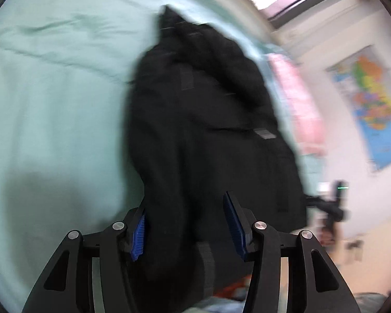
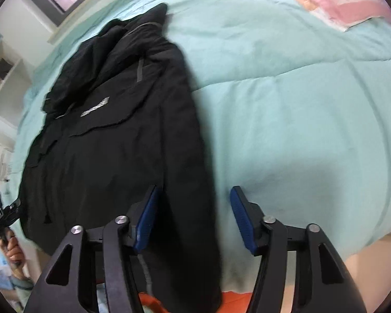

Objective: Fold large clothes

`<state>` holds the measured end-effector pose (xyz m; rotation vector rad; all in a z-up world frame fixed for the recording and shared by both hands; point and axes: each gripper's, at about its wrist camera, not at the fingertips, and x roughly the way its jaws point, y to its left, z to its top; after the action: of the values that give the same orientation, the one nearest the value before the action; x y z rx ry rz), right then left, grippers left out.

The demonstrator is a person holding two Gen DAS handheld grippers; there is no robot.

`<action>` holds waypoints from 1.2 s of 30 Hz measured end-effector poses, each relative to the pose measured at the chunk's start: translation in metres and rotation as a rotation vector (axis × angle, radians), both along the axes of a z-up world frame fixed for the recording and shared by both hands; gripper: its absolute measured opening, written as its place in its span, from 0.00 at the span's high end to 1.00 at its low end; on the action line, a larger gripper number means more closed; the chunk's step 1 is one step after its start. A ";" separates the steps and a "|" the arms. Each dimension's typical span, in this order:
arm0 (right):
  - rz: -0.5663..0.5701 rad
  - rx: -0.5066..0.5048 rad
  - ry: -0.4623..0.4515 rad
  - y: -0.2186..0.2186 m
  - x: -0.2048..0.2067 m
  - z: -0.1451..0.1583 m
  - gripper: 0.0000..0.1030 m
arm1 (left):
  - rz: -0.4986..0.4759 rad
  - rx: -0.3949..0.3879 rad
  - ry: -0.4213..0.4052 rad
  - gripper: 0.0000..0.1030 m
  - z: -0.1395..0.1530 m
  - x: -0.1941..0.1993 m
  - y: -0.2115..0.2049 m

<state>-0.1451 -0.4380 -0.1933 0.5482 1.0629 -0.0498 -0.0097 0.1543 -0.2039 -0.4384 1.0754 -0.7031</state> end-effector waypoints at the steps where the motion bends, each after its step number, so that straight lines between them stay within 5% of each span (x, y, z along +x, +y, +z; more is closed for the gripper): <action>1: 0.011 0.020 -0.006 0.004 0.001 0.002 0.60 | -0.014 -0.033 -0.024 0.49 0.008 -0.001 -0.004; 4: 0.045 -0.047 -0.051 0.026 -0.001 0.021 0.60 | -0.043 -0.145 -0.056 0.49 0.021 -0.002 -0.010; 6: 0.082 0.048 -0.106 0.033 -0.006 0.027 0.60 | -0.060 -0.213 -0.058 0.49 0.022 -0.004 -0.013; 16: 0.134 0.116 0.048 0.064 -0.034 -0.024 0.59 | -0.059 0.093 -0.005 0.53 -0.021 -0.037 -0.032; 17: 0.124 0.073 0.040 0.068 -0.033 -0.017 0.70 | -0.045 0.112 -0.011 0.75 -0.021 -0.035 -0.033; 18: 0.118 0.043 0.031 0.068 -0.031 -0.012 0.75 | -0.040 0.116 -0.019 0.84 -0.016 -0.033 -0.035; 23: 0.056 -0.035 -0.156 0.059 -0.020 0.066 0.85 | -0.017 0.059 -0.177 0.87 0.042 -0.028 -0.025; 28: 0.048 -0.024 -0.280 0.047 0.027 0.126 0.86 | 0.034 -0.064 -0.282 0.86 0.100 0.017 -0.014; 32: -0.004 -0.001 -0.369 0.022 0.091 0.166 0.86 | 0.090 -0.076 -0.326 0.86 0.133 0.086 -0.025; 36: -0.058 0.040 -0.397 -0.008 0.169 0.171 0.86 | 0.153 -0.037 -0.336 0.84 0.145 0.164 -0.045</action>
<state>0.0239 -0.4456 -0.0222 0.5961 0.6620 0.0287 0.1548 0.1094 -0.0589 -0.4122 0.7061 -0.6349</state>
